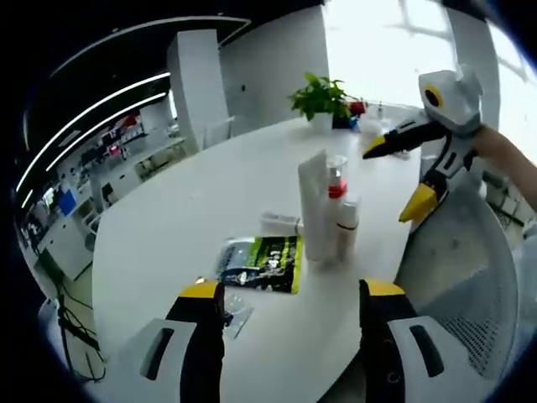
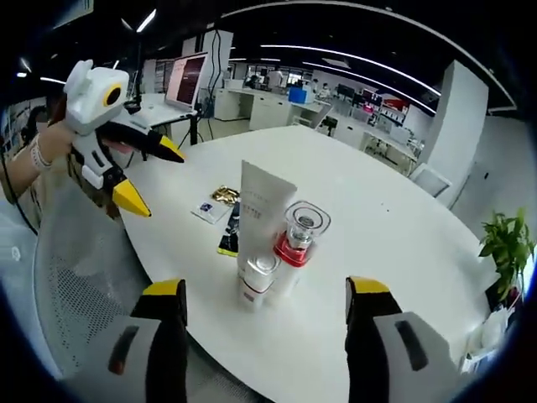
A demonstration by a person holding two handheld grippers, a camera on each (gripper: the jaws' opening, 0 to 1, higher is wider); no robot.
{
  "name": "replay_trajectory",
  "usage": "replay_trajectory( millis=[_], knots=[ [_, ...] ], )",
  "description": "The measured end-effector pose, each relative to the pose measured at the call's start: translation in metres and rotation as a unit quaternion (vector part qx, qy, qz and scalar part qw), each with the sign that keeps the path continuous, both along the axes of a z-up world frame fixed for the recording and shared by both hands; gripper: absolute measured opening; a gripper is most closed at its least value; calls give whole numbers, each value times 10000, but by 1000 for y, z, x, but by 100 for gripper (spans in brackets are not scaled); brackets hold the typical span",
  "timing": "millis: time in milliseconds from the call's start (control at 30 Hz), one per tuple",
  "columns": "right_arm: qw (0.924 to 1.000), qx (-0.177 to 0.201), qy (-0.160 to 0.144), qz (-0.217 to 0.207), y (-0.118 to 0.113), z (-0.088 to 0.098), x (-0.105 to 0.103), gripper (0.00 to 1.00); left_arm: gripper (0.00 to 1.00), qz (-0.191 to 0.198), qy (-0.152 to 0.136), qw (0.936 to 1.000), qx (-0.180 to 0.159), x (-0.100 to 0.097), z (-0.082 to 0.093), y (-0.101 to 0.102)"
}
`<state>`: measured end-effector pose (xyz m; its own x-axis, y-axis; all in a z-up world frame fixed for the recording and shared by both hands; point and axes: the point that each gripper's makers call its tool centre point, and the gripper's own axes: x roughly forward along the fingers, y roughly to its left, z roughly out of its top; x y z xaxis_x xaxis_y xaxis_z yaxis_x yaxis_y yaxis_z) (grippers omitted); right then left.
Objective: Arrange the skincare products in the storage area until every visible bottle or jar stands upright without overlapping.
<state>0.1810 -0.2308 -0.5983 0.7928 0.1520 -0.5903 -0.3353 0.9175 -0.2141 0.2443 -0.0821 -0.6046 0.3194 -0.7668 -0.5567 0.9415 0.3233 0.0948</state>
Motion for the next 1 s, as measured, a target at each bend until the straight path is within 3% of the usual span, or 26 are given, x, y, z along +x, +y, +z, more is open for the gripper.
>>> replay_trajectory(
  millis=[167, 300, 667, 1000],
  knots=[
    [9999, -89, -51, 29, 1, 7, -3, 83, 70, 115, -104, 9999, -41, -1, 8, 10],
    [9999, -76, -97, 77, 4, 13, -7, 86, 81, 205, -160, 9995, -184, -1, 16, 15],
    [9990, -139, -388, 178, 13, 26, -8, 97, 89, 263, -247, 9990, -245, 0, 24, 26],
    [9988, -109, -364, 316, 18, 29, -5, 99, 97, 306, -215, 9988, -329, 1, 25, 32]
  ],
)
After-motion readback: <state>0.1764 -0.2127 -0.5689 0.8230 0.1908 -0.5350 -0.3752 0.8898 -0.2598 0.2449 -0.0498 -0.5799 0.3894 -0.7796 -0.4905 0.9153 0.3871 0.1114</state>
